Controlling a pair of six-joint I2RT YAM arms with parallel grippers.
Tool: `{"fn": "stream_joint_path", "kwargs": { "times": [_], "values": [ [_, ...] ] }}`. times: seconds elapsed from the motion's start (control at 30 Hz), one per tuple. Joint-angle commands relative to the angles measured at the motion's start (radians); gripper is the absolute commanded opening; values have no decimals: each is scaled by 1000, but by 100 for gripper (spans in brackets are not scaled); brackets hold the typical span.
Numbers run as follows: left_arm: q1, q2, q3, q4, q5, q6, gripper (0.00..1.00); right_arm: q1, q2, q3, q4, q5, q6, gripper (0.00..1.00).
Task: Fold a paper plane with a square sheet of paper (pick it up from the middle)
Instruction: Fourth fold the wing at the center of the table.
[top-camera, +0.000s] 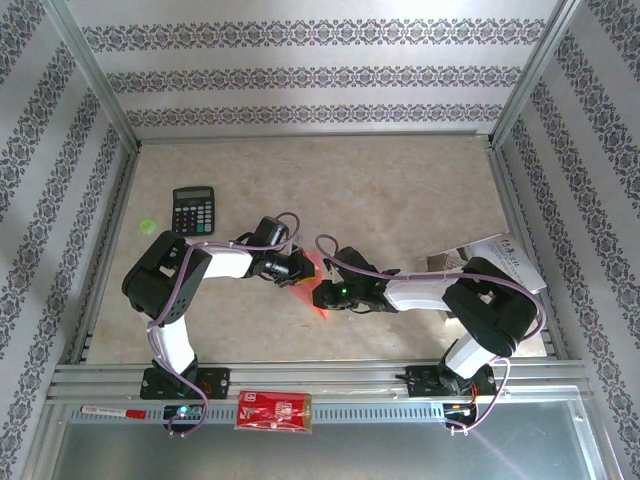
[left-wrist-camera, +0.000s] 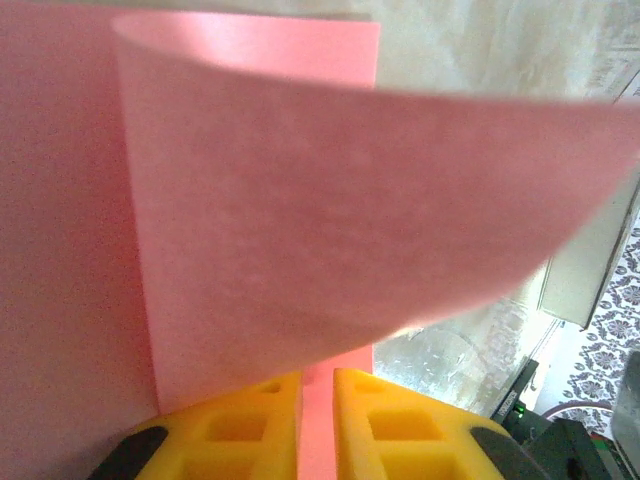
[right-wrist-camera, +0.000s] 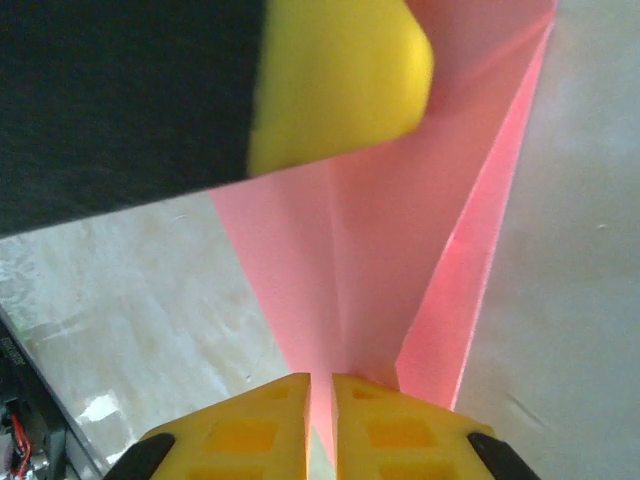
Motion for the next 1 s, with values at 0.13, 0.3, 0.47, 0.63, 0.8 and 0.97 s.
{"fn": "stream_joint_path", "kwargs": {
  "times": [0.13,0.3,0.47,0.63,0.8,0.97],
  "values": [
    [11,32,3,-59,-57,24,18,-17,32,-6,-33,17,-33,12],
    [11,46,0,-63,-61,31,16,-26,22,-14,-36,17,-38,12],
    [11,66,0,-68,-72,37,10,-35,-23,-25,-34,-5,-53,12],
    [11,73,-3,-72,-77,42,4,-28,-88,-25,-40,-23,-67,14],
    [11,74,-4,-73,-78,44,2,11,-95,-13,-52,-21,-61,14],
    [11,76,-2,-76,-77,43,2,40,-60,6,-68,-17,-60,14]
  ]
}}
